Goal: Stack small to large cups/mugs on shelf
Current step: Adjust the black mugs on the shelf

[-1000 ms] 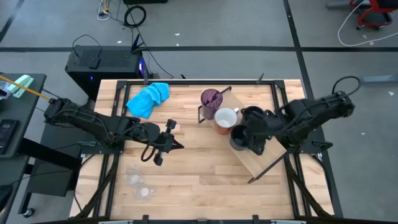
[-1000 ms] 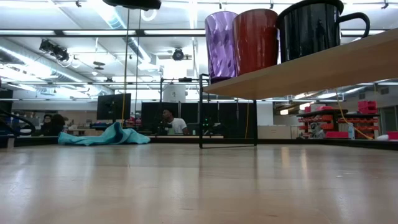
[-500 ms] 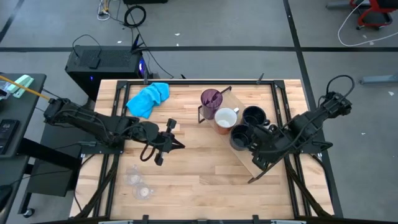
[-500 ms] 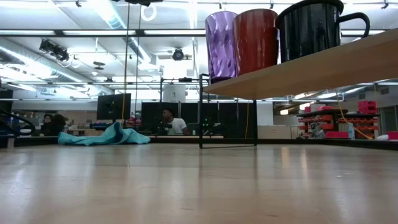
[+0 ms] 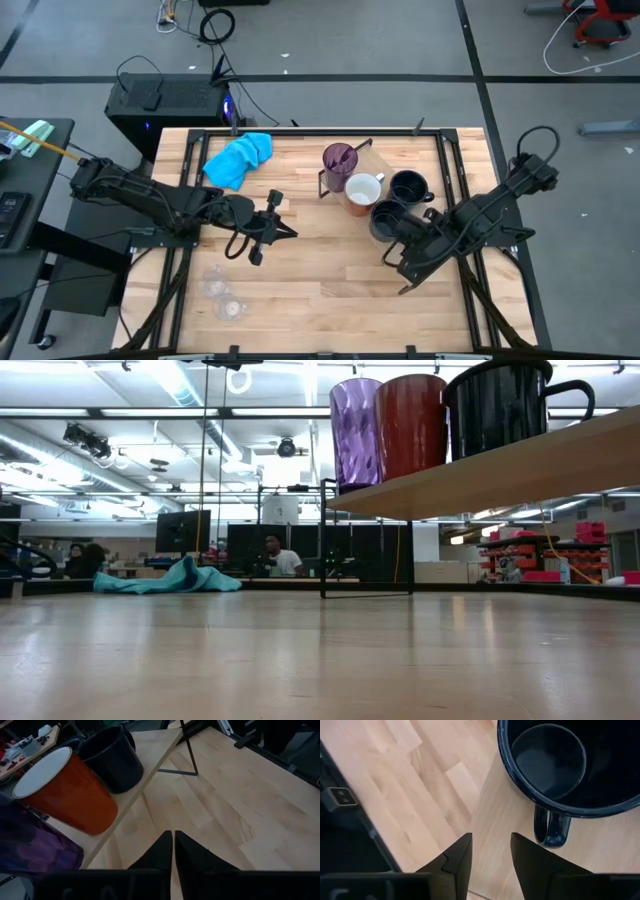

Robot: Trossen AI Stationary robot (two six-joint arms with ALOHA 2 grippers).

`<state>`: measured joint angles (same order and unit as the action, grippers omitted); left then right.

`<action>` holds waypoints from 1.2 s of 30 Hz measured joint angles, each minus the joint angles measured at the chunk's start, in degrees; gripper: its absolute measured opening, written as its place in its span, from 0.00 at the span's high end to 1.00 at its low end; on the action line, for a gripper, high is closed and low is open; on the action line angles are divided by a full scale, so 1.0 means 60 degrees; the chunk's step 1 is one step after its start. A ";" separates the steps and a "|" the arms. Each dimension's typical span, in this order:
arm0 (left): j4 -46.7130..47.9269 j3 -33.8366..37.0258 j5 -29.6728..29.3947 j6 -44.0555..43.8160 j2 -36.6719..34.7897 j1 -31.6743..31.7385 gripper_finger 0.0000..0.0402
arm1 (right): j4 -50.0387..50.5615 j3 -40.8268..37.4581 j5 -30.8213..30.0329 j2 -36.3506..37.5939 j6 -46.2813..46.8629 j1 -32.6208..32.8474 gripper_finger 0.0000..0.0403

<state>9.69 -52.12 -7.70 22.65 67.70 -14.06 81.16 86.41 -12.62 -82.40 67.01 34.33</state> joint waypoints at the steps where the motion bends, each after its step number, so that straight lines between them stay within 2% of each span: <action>1: 0.0004 0.0000 0.0000 -0.0051 0.0000 -0.0004 0.93 | 0.0031 0.0000 -0.0051 -0.0063 -0.0013 -0.0002 0.65; 12: -0.0013 0.0000 0.0000 -0.0480 0.0000 -0.0056 0.96 | 0.0474 -0.0376 -0.0358 -0.0209 0.0127 -0.0007 0.67; 26: -0.0024 0.0000 -0.0004 -0.0415 0.0004 -0.0226 0.94 | 0.1268 -0.0441 -0.0573 -0.0209 0.0041 -0.0011 0.67; 36: -0.0084 0.0000 0.0000 -0.0422 0.0004 -0.0226 0.96 | 0.1483 -0.0441 -0.0435 -0.0205 -0.0938 -0.0011 0.67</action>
<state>9.19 -52.12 -7.70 20.12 67.72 -15.42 90.06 83.77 -15.22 -83.64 61.38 34.26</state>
